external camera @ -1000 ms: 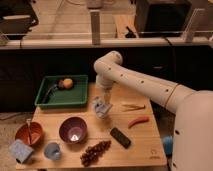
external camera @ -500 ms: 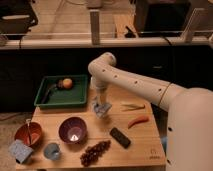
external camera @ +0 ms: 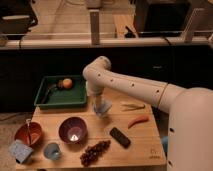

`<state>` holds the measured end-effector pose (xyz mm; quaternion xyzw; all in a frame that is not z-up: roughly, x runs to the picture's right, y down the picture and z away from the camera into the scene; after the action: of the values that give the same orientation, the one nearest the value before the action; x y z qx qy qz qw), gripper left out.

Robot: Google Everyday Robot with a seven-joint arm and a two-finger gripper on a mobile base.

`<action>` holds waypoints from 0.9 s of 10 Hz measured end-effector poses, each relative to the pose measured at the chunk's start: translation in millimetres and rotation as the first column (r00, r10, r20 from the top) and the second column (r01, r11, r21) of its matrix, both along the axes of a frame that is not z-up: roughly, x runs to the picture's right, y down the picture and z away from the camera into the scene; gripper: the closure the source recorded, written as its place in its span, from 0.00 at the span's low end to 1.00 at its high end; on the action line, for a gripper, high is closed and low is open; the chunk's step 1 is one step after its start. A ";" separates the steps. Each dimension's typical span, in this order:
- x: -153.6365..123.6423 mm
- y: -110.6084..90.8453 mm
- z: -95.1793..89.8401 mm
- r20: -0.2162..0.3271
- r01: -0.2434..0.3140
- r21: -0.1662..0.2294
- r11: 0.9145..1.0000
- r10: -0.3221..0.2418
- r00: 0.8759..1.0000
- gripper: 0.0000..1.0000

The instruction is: Wipe purple bowl with sponge

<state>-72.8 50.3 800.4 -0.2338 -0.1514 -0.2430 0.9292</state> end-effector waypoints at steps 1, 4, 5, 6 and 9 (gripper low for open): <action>-5.5 0.8 -3.2 0.020 0.017 0.009 1.000 -0.017 1.000 0.33; -63.9 3.5 -33.2 0.120 0.144 0.065 0.987 -0.151 0.981 0.20; -84.2 5.2 -41.3 0.147 0.184 0.082 0.980 -0.194 0.970 0.20; -105.7 8.0 -48.1 0.172 0.239 0.099 0.966 -0.253 0.952 0.20; -166.2 24.7 -67.3 0.286 0.463 0.188 0.866 -0.500 0.818 0.20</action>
<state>-239.0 75.0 733.1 -0.1697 -0.2250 -0.5133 0.8107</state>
